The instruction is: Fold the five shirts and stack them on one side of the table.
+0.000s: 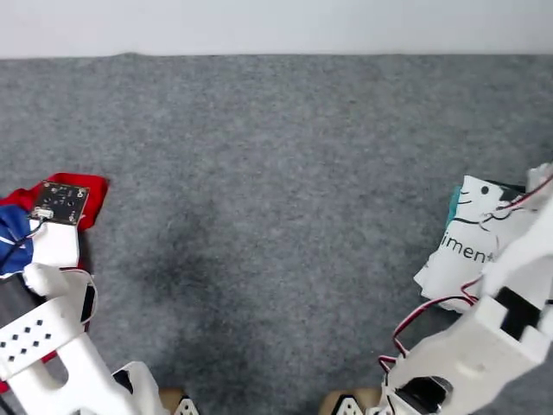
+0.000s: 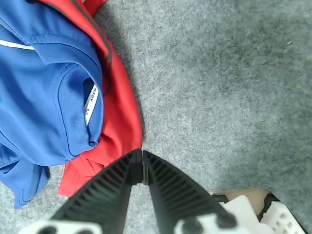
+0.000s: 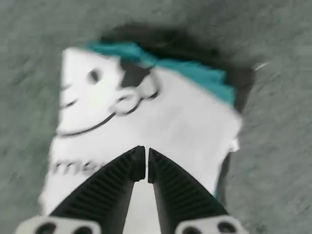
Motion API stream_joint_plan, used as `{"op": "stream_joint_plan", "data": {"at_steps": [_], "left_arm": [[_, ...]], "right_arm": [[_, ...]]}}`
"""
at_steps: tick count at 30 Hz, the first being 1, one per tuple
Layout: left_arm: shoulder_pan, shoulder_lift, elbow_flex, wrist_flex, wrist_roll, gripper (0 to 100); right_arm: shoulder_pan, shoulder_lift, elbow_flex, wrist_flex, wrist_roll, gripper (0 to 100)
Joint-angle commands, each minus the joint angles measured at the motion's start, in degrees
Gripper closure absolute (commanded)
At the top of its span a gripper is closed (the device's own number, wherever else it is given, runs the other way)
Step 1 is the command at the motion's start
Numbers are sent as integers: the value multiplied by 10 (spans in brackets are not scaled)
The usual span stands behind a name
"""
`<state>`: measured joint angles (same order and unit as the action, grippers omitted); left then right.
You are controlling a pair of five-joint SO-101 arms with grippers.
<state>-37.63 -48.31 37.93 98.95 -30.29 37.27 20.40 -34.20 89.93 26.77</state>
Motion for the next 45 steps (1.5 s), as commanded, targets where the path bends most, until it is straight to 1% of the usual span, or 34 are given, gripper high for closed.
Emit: {"op": "stream_joint_plan", "data": {"at_steps": [1, 5, 10, 13, 18, 21, 26, 33, 36, 40, 43, 45], "left_arm": [[0, -13, -4, 16, -3, 995], [0, -13, -2, 16, -3, 995], [0, -13, 7, 15, -4, 995], [0, -13, 12, 15, -4, 995], [0, -13, 8, 15, -4, 995], [0, -13, 8, 15, -4, 995], [0, -13, 8, 15, -4, 995], [0, -13, 8, 15, -4, 995], [0, -13, 8, 15, -5, 995], [0, -13, 8, 15, -5, 995], [0, -13, 8, 15, -5, 995], [0, -13, 8, 15, -5, 995]], "right_arm": [[32, 27, -4, -53, 47, 985], [59, 100, -4, -118, 83, 985], [73, 174, -6, -209, 84, 985], [62, 160, -7, -196, 83, 985], [44, 70, -7, -118, 81, 985], [43, 29, -7, -104, 81, 985], [47, 34, -3, -143, 85, 985], [87, 153, -4, -238, 86, 985], [94, 190, -7, -258, 86, 985], [90, 165, -10, -234, 82, 985], [64, 103, -11, -181, 81, 985], [33, 64, -11, -136, 81, 985]]}}
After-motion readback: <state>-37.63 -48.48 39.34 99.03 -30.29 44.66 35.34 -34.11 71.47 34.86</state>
